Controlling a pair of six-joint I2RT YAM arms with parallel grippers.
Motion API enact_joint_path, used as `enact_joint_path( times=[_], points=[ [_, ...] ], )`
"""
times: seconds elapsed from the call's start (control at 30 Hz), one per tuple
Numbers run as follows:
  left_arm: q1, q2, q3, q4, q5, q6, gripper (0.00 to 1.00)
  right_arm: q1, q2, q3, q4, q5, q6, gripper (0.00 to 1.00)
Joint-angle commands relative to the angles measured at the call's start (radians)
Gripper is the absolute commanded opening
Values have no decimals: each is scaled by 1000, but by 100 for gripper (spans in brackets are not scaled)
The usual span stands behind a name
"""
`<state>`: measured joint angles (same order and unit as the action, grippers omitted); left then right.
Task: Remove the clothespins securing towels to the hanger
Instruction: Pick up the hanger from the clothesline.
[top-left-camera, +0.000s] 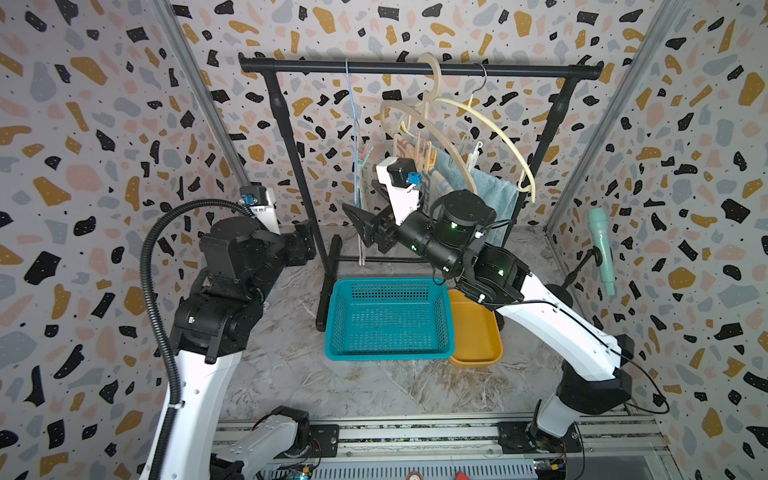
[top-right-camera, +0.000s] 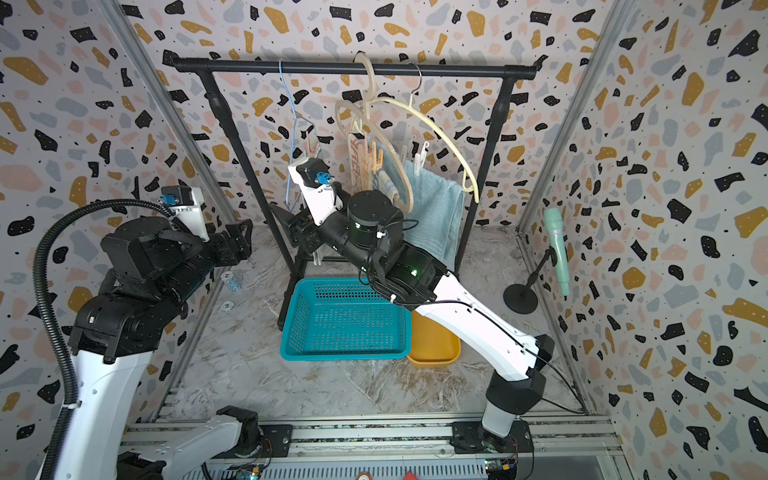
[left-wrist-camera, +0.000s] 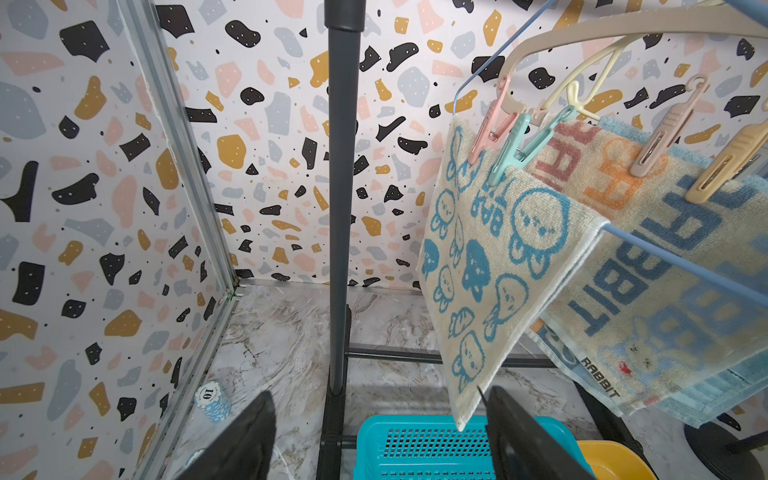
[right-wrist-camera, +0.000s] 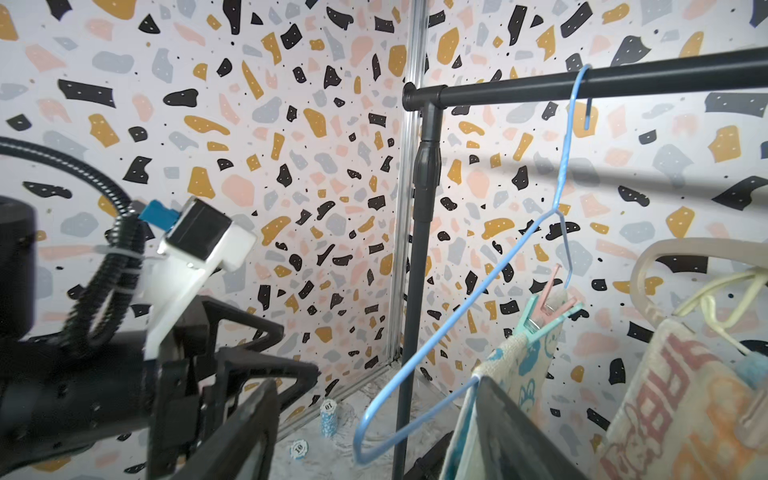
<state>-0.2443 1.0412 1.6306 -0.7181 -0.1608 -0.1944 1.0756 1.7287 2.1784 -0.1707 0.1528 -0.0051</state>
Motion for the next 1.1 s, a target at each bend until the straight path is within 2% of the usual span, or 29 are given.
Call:
enact_joint_path(
  times=[0.0,0.23,0.4,0.8,1.07],
  points=[
    [-4,-28,5,18,18,13,79,3,42,90,12,89,-3,73],
    [-4,-39,-25,37,34,7,79,30,140,191,11,282,-85,68],
    [-4,-39,-32,45,44,3,79,43,144,187,8,375,-125,61],
    [-4,-40,-51,87,57,-9,79,41,52,104,-2,365,-127,39],
    [-4,-43,-80,141,66,-23,79,-1,-3,90,-39,286,-77,26]
  ],
)
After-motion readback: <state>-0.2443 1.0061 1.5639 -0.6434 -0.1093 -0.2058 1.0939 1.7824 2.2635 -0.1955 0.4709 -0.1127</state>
